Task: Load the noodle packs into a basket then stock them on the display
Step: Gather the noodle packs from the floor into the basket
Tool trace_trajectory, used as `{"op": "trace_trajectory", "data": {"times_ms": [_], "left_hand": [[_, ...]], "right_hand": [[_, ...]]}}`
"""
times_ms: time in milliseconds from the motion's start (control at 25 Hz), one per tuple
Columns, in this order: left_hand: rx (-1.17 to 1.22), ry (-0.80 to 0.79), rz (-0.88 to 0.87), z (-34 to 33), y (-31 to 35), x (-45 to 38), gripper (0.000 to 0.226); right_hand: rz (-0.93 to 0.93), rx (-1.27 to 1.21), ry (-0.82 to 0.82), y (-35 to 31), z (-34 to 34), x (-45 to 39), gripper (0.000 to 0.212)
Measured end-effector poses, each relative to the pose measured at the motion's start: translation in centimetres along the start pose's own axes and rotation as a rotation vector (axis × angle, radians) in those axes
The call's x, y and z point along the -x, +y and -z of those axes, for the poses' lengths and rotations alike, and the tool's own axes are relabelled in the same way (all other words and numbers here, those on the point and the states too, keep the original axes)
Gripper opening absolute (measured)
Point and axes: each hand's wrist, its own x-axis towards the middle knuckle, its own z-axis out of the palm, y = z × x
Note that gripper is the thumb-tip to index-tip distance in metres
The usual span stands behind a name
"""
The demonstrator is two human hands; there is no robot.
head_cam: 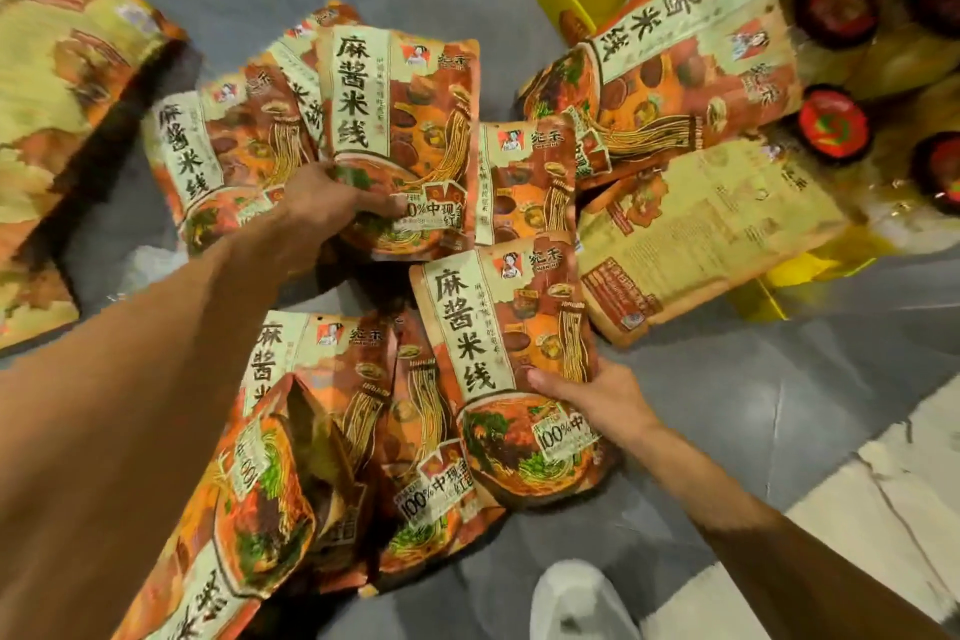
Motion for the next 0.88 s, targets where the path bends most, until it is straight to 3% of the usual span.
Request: {"op": "trace_trajectory", "data": {"times_ms": [200, 440, 560, 760, 880], "left_hand": [[0.21, 0.041, 0.022, 0.0, -0.6, 2.7, 0.07], [0.359, 0.098, 0.033, 4.3, 0.5, 8.3, 0.079], [0.434, 0.128, 0.042, 7.8, 2.1, 13.4, 0.069], [0.527, 0.164, 0.084, 13.6, 5.0, 24.9, 0.066], [0.571, 0.188, 0.078, 17.1, 6.4, 31.7, 0.054]], "right_hand": [[0.008, -0.193, -0.005, -1.2, 0.8, 1.1, 0.057], [0.137, -0.289, 0.107, -7.8, 3.4, 5.2, 0.031], [0.16, -0.331, 0.06, -12.7, 4.2, 9.5, 0.043], [0.206, -0.359, -0.04, -20.8, 4.1, 18.1, 0.086], [0.253, -0.32, -0.062, -25.8, 3.0, 23.1, 0.071]]}}
